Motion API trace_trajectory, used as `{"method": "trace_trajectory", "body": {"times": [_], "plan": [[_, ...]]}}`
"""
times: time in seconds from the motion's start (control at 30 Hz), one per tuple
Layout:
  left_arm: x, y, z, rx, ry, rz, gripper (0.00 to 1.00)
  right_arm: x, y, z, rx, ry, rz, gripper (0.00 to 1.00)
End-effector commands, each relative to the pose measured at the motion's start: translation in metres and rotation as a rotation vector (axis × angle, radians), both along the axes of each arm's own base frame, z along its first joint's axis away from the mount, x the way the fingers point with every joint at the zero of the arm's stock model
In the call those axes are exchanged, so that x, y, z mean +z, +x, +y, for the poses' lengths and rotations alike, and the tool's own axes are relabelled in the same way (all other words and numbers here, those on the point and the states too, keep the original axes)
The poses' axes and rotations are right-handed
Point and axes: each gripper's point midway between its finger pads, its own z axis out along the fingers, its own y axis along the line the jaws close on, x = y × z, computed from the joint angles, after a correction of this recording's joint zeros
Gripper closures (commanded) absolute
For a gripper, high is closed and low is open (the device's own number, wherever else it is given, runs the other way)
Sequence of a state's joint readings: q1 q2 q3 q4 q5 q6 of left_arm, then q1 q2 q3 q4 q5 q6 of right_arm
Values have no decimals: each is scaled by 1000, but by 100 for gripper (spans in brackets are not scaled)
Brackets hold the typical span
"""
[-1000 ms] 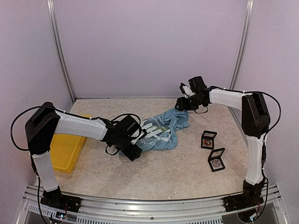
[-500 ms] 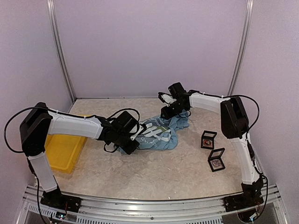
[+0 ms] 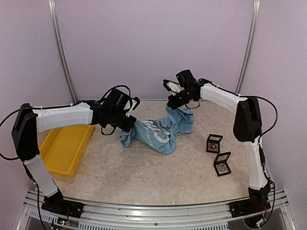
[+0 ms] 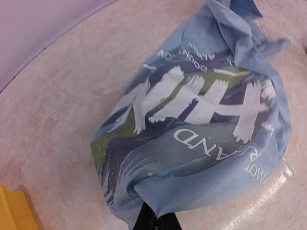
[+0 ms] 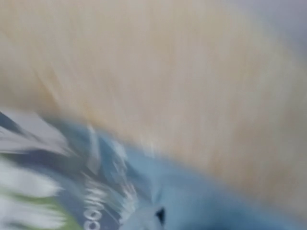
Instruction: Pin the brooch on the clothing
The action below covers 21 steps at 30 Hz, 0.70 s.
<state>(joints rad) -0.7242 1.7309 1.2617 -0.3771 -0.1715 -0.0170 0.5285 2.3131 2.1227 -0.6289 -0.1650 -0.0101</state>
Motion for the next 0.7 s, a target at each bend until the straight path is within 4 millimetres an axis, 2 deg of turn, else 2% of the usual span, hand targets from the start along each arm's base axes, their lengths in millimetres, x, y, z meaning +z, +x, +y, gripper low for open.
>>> {"method": "trace_trajectory", "body": {"times": [0.0,0.07,0.1,0.17,0.2,0.3,0.4,0.43,0.53,0.6,0.67], "plan": [[160,53,13,72,-141,-343,100,206,-8,-14,14,231,-333,100],[201,55,11,58,-158,-406,100,256,-24,-24,20,283,-418,100],[216,53,10,52,-167,-420,100,273,-35,-27,30,302,-444,100],[230,44,12,51,-165,-423,100,299,-61,-37,52,334,-478,100],[231,38,14,55,-157,-417,100,303,-74,-43,57,339,-481,100],[245,2,27,65,-165,-410,100,313,-118,-63,53,383,-480,100],[281,-37,41,55,-258,-447,100,330,-159,-83,54,443,-510,100],[296,-47,49,57,-298,-470,100,333,-167,-88,46,458,-520,100],[315,-47,69,87,-331,-522,100,342,-175,-96,24,487,-565,100],[314,-30,77,90,-345,-524,100,343,-165,-96,14,474,-589,100],[305,-6,67,50,-350,-488,100,341,-142,-92,8,451,-595,100]]}}
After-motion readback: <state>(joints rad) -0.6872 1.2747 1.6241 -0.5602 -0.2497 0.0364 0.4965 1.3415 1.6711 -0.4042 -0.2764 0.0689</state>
